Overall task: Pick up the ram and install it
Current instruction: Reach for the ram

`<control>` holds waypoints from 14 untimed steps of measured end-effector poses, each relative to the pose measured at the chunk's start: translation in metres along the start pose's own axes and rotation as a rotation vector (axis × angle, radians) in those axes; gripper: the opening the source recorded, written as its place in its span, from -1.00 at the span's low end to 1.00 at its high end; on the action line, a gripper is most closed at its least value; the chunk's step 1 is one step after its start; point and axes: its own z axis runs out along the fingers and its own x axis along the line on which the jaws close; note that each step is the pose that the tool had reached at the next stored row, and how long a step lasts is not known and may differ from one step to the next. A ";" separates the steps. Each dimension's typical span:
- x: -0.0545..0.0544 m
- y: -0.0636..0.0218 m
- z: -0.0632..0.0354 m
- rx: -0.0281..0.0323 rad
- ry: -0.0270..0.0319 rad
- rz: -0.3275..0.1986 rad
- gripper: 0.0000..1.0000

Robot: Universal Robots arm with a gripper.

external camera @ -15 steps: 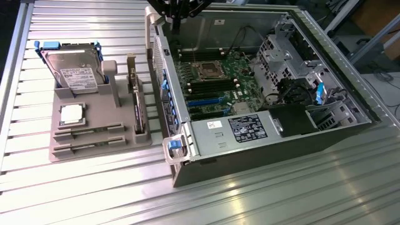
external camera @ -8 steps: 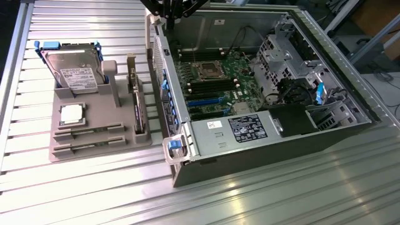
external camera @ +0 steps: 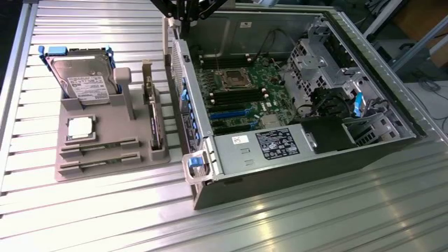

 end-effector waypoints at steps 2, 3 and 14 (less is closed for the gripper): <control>0.001 -0.0001 0.0000 0.0000 0.0000 0.000 -0.79; 0.002 -0.0002 -0.0001 0.0001 0.0001 0.000 -0.79; 0.027 -0.0021 -0.0007 0.0000 0.0000 0.000 -0.79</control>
